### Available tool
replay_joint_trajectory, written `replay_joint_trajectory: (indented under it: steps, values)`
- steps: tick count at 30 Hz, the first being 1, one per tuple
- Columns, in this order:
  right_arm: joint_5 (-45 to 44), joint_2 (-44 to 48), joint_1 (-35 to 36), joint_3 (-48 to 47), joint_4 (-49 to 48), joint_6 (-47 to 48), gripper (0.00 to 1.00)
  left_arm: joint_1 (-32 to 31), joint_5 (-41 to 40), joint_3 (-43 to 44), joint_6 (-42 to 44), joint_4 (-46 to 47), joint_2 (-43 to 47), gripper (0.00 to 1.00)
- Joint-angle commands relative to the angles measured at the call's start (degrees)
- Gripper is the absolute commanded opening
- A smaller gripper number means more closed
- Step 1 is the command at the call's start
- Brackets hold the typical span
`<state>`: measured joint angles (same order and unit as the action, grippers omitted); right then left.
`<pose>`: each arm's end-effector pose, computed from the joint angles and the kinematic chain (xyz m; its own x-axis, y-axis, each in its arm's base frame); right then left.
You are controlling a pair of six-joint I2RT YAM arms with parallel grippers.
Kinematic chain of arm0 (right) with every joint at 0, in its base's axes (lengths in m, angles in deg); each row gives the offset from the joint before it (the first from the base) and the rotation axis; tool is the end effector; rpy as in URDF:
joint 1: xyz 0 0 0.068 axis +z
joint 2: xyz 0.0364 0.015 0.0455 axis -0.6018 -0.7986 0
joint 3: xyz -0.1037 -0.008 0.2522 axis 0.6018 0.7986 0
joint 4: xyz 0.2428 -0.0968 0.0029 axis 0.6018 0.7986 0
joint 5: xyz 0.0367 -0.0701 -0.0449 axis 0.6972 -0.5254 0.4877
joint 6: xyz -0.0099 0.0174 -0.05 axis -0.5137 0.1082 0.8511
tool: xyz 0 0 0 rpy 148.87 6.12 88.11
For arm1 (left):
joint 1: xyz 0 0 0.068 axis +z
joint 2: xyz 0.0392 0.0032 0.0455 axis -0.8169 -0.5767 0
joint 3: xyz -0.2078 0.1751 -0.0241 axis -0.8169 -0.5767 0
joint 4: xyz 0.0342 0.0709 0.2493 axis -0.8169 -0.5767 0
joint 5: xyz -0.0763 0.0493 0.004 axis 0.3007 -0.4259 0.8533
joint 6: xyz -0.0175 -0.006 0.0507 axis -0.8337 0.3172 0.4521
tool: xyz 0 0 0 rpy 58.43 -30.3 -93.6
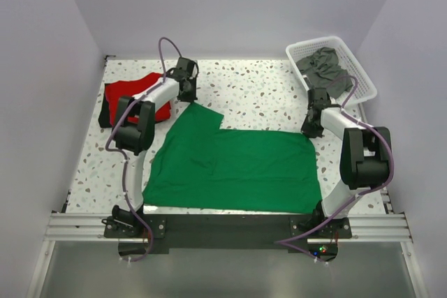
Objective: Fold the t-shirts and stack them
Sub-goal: Fold the tshirt
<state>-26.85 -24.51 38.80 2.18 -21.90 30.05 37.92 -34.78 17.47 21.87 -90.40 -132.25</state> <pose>0.3253 0.0016 0.1658 -0.7837 0.4085 -0.4678 0.4681 0.8836 -0.0126 0.4617 -0.1367 0.1631 -0.8354 -0.0470 -0.5476 0.0033 0.9959 -0.0904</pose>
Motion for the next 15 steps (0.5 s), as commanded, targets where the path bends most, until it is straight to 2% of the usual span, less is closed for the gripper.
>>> replay_joint_trajectory:
  steps: [1, 11, 15]
  values:
    - [-0.96, 0.64, -0.13, -4.44, 1.88, -0.22, 0.0, 0.51, 1.39, 7.14, 2.42, 0.23, -1.93, 0.0]
    - [-0.7, -2.17, -0.13, -12.35, 3.55, -1.89, 0.0, 1.48, 3.32, 19.89, 4.71, -2.41, -5.36, 0.0]
    - [-0.35, -2.7, -0.13, -13.67, 3.47, -1.98, 0.0, 1.92, 4.64, 20.0, 5.15, -2.24, -3.53, 0.0]
